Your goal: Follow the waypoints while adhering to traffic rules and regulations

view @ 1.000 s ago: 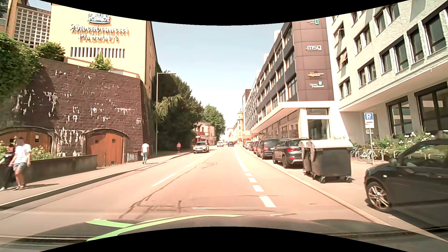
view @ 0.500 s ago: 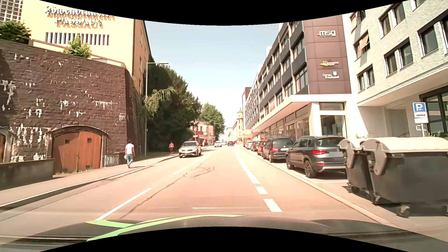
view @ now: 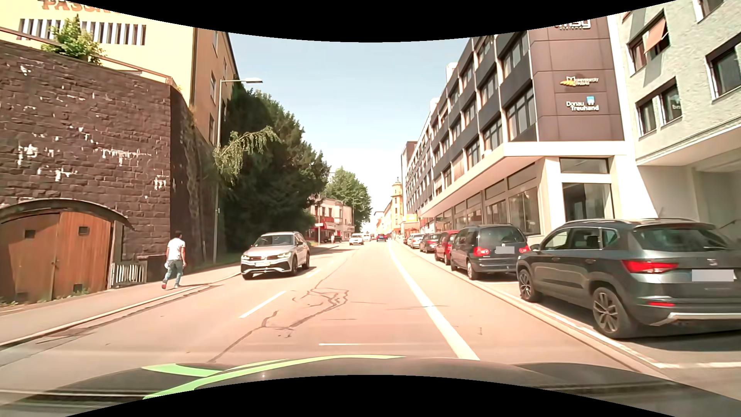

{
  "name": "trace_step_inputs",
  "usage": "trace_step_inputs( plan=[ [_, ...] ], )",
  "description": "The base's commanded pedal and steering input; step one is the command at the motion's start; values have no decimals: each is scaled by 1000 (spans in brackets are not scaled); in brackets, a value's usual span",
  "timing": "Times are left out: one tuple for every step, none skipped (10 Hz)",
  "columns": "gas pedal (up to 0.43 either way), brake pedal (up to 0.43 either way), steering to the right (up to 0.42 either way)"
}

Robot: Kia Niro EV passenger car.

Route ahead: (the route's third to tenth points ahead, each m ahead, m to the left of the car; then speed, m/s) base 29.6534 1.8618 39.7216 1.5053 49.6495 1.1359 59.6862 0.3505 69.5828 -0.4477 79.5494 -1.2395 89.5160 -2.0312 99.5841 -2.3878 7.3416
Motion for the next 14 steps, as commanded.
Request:
trace_step_inputs(
  plan=[
    [248,0,6],
    [240,0,8],
    [240,0,8],
    [240,0,8],
    [228,0,8],
    [209,0,8],
    [169,0,8],
    [157,0,8],
    [157,0,9],
    [169,0,8],
    [177,0,7],
    [177,0,6],
    [177,0,7],
    [177,0,7]
  ],
)
